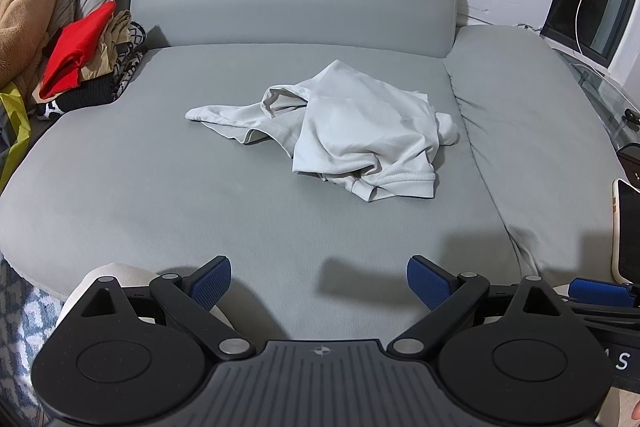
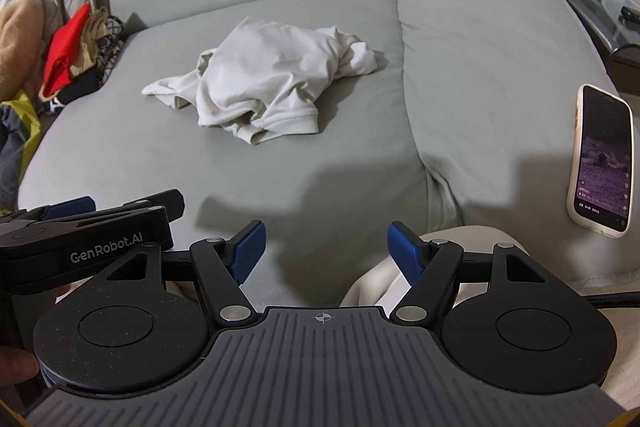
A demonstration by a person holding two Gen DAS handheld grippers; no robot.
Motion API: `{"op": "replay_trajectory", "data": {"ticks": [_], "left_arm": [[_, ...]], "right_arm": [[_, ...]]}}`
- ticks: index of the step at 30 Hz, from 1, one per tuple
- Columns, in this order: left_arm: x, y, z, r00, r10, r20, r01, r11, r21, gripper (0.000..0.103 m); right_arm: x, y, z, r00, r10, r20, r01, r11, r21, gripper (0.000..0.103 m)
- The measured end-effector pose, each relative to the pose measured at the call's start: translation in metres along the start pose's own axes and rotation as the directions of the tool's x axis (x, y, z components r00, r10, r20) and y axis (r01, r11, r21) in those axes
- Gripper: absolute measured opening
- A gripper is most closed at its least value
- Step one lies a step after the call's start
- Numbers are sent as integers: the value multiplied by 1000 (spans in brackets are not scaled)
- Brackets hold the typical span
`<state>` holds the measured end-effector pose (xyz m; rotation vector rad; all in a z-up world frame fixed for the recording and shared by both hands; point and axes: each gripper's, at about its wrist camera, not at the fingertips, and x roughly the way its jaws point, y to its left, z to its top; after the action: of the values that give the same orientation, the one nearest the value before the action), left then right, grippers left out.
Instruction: Fold clothes
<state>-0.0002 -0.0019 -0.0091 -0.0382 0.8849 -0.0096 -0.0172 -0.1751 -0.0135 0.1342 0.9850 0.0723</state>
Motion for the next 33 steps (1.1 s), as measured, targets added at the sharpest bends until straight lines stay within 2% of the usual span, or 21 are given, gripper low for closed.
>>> {"op": "replay_trajectory", "data": {"ticks": [25, 28, 33], "left_arm": [[5, 2, 1, 1000, 1, -18, -2, 1000, -9, 95], [8, 8, 4, 999, -20, -25, 20, 999, -25, 98], [17, 29, 11, 1000, 4, -17, -5, 997, -71, 99]], "right_arm": [[4, 0, 2, 1000, 11, -10, -11, 1000, 7, 73], [5, -2, 5, 1000, 31, -5, -31, 999, 18, 77], [13, 0, 15, 999, 46, 11, -47, 999, 13, 81]]}}
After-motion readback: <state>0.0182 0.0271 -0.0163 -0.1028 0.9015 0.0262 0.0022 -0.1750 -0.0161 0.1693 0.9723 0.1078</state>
